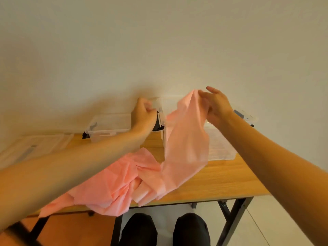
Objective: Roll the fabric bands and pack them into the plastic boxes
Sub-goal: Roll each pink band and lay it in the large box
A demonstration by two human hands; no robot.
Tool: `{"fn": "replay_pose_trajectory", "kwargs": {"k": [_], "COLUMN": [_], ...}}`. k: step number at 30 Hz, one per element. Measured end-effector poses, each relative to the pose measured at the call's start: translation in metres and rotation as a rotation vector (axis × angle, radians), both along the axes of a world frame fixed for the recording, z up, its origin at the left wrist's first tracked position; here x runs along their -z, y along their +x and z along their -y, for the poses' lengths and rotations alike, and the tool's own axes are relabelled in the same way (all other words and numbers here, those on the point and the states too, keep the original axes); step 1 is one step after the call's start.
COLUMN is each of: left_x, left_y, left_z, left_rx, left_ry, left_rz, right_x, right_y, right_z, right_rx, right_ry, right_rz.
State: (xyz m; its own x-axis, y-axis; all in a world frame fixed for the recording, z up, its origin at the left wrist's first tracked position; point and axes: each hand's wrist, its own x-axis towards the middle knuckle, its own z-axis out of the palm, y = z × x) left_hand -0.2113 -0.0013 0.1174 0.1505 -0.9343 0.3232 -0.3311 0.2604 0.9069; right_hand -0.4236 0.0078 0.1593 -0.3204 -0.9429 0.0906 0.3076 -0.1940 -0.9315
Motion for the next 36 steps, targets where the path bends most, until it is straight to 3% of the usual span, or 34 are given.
{"fn": "replay_pose_trajectory", "kwargs": {"k": [2,5,11,17,23,27,32,36], "left_x": [0.035,0.070,0.069,0.059,0.039,0.011,-0.030,-0.071], "left_y": [0.005,0.006,-0.009,-0.030,-0.029,-0.022,-0.018,-0.019], "left_z": [-0.020,-0.035,-0.029,-0.019,-0.008,0.003,0.012,0.023], "left_rx": [0.015,0.225,0.487,0.624,0.679,0.704,0.626,0.538], "left_ry": [0.114,0.233,0.362,0.308,0.229,0.220,0.115,0.054], "left_rz": [-0.015,0.059,0.002,-0.171,-0.116,-0.198,-0.195,-0.156], "right_x": [-0.011,-0.021,-0.025,-0.028,-0.039,-0.042,-0.041,-0.027], "right_y": [0.000,0.005,0.005,-0.002,-0.016,-0.033,-0.035,-0.035], "right_z": [0.009,0.012,0.010,0.000,0.004,0.018,0.032,0.032], "right_rx": [-0.036,-0.067,-0.074,-0.178,-0.210,-0.175,-0.052,0.049], "right_ry": [0.010,0.015,-0.054,-0.125,-0.192,-0.166,-0.018,0.255], "right_rz": [0.040,-0.010,0.073,0.149,0.218,0.227,-0.063,-0.312]}}
